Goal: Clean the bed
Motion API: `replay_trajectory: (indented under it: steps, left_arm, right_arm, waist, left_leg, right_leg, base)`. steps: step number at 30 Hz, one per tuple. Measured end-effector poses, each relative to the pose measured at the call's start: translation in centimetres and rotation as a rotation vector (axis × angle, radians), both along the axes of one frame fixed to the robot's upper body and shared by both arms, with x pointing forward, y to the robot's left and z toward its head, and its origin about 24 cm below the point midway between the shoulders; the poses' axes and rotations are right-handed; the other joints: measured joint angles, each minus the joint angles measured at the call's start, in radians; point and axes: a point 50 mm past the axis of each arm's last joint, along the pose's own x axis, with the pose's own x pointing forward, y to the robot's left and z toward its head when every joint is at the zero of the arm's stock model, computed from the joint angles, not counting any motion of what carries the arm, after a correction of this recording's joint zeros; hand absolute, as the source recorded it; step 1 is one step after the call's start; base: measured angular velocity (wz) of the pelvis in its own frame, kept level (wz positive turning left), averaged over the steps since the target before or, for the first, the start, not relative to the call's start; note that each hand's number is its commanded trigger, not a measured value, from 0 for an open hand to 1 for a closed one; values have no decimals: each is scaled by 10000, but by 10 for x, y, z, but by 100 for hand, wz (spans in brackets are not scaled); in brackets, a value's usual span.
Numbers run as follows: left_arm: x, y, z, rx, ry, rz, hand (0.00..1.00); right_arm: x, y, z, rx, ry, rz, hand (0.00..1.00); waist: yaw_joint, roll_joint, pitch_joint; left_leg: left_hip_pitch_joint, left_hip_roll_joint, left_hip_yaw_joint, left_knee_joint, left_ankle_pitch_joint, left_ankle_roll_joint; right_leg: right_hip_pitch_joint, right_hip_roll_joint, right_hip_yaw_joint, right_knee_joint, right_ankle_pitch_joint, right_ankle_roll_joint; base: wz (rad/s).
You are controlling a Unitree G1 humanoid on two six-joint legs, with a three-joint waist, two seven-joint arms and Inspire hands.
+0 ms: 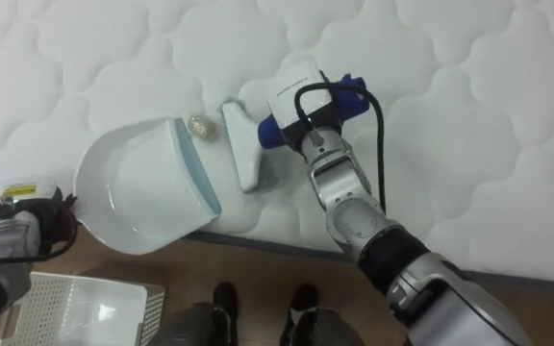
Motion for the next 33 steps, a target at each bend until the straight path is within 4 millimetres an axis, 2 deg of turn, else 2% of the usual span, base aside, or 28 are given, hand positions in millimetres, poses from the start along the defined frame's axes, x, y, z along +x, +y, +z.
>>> replay_trajectory:
  steps: [17, 22, 30, 33]
  left_arm:
    - [0, 1, 0, -175, -235, -61, 100]
    - [-1, 1, -2, -258, -234, 23, 100]
    - [-2, -6, -8, -549, -119, -5, 100]
    - [-2, -8, -9, -647, -86, -87, 100]
  right_arm:
    - [-2, 12, 8, 167, 222, 448, 100]
    - [-8, 29, 21, 526, 9, 1229, 100]
    - [-26, 65, 13, 792, 1336, 2793, 100]
    - [-28, 69, 13, 1033, 1661, 3026, 100]
  waist:
    - [35, 66, 7]
    - [99, 71, 3]
    - [224, 72, 2]
    - [224, 69, 0]
  left_leg:
    - [-192, 17, -73, 62, -12, 14]
    - [-178, 8, 24, 44, -18, 9]
    - [-189, -65, 0, 55, -18, 15]
    - [-193, -151, -56, 102, -36, 47]
  right_leg:
    - [-97, -9, -122, -9, -2, -7]
    - [-204, -21, -7, 161, -50, -23]
    - [-259, -106, 6, 202, -80, -7]
    - [-258, -201, -6, 325, -133, 42]
  base:
    - [2]
    - [-3]
    - [1]
    - [8]
